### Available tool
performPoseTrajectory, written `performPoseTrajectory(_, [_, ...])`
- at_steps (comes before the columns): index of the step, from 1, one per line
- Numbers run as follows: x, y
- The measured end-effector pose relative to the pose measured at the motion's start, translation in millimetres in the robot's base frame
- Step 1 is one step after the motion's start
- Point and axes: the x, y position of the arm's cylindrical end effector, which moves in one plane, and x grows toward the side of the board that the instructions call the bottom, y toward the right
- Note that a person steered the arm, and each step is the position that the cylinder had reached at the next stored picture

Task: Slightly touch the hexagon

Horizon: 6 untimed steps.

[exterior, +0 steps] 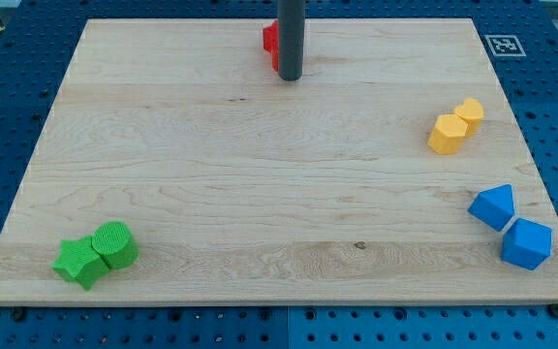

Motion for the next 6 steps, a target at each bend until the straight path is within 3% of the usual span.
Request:
performPoseTrajectory(1, [-18,5])
performPoseTrajectory(2, [-9,5])
performPoseTrajectory(3, [35,27])
performPoseTrajectory(5, [126,151])
performPoseTrajectory(6, [173,179])
